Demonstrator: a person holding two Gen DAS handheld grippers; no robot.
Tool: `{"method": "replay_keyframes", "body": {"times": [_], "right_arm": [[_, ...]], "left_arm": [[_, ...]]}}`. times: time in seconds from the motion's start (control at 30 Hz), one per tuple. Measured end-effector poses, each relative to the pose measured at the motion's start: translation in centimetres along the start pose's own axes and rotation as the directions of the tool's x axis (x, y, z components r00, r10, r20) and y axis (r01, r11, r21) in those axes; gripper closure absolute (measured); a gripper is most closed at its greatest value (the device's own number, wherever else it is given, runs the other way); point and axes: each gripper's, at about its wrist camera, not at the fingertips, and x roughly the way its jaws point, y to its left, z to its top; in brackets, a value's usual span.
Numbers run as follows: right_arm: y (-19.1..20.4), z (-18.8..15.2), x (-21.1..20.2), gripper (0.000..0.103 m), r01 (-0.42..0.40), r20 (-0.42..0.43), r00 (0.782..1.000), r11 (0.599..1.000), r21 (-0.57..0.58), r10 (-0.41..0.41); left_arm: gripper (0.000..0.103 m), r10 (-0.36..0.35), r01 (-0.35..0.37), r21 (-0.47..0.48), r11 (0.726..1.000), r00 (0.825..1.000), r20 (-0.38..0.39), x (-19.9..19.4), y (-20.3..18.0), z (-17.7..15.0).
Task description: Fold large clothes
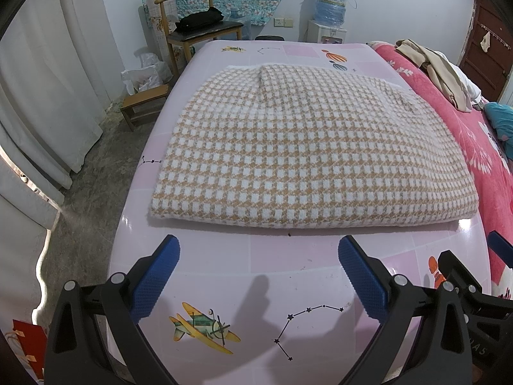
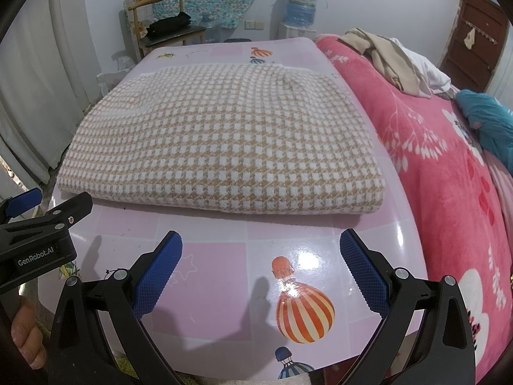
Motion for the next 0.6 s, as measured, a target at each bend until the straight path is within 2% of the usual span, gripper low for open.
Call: {"method": "replay_keyframes", "body": {"times": [0.6], "right_arm": [[0.06, 0.09, -0.07, 0.008, -0.001, 0.001, 1.000, 1.000, -0.004, 0.001]], "left_arm": [[0.006, 0.004, -0.004, -0.005, 1.000, 1.000, 0.003, -0.17, 0.02, 0.16]]}}
